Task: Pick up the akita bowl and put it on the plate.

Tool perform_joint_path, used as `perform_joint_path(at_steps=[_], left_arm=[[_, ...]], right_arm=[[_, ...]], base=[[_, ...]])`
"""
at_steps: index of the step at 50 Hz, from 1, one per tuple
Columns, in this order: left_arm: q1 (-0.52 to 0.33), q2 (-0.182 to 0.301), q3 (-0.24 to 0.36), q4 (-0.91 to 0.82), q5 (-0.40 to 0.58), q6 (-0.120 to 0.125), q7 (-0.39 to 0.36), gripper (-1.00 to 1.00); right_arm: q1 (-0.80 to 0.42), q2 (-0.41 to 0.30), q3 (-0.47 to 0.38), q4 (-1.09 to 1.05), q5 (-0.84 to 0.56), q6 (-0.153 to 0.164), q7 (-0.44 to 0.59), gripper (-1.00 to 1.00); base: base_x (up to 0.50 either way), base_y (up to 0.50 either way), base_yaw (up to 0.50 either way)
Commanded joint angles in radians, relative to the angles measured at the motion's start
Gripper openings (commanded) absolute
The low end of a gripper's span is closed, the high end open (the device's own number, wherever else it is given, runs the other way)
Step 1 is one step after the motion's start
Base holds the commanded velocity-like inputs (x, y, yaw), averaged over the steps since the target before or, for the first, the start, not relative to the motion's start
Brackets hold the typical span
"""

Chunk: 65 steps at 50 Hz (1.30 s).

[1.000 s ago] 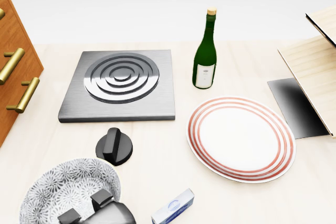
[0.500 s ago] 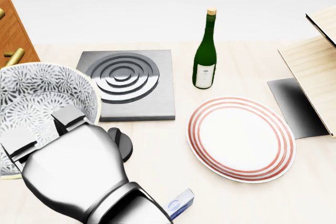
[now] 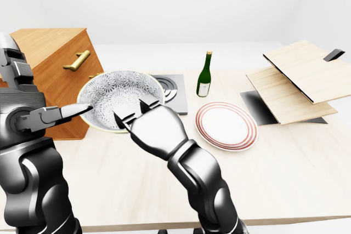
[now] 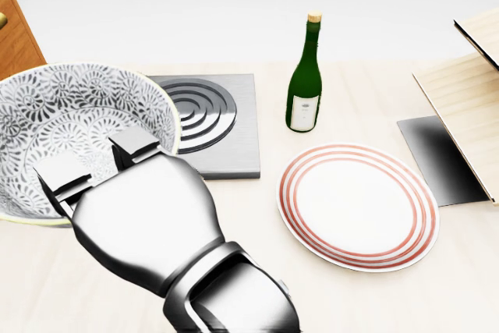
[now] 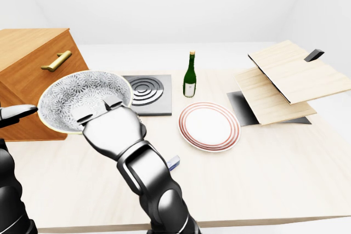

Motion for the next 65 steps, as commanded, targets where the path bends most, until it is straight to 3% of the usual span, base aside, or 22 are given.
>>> perform_joint_path(at_steps=[1,9,20,26,31,43,49,53,65], left_arm=[[0.001,0.001,0.0,0.003,0.001,0.0,-0.001,1.0],[0.005,-0.002,-0.004,0.001,0.011,0.0,-0.007,1.0],[0.008,-0.003,0.003,-0.007,0.013,0.0,-0.008,1.0],[0.007,-0.005,-0.003,-0.002,0.024,0.0,-0.014,1.0],[0.006,-0.006,-0.004,0.007,0.029,0.0,-0.019,1.0],[0.007,-0.005,0.002,0.0,0.021,0.0,-0.015,1.0],[0.007,-0.005,-0.001,0.006,0.024,0.0,-0.018,1.0],[0.011,-0.005,0.005,-0.009,0.016,0.0,-0.015,1.0],[0.013,-0.005,0.006,-0.009,0.015,0.0,-0.012,1.0]], right_arm=[[-0.098,-0.072,-0.192,-0.046,0.058,-0.023,0.0,-1.0],[-0.153,-0.241,-0.378,-0.07,0.198,-0.023,0.0,-1.0],[-0.229,-0.388,-0.509,-0.047,0.303,-0.006,0.0,-1.0],[-0.277,-0.47,-0.575,-0.038,0.373,0.034,0.0,-1.0],[-0.286,-0.529,-0.613,-0.037,0.409,0.041,0.0,-1.0],[-0.296,-0.553,-0.625,-0.032,0.42,0.056,0.0,-1.0],[-0.279,-0.606,-0.675,-0.01,0.47,0.066,0.0,-1.0],[-0.223,-0.639,-0.708,0.003,0.481,0.046,0.0,-1.0],[-0.198,-0.689,-0.759,0.017,0.514,0.064,0.0,-1.0]], base=[[0.0,0.0,0.0],[0.0,0.0,0.0],[0.0,0.0,0.0],[0.0,0.0,0.0],[0.0,0.0,0.0],[0.0,0.0,0.0],[0.0,0.0,0.0],[0.0,0.0,0.0],[0.0,0.0,0.0]])
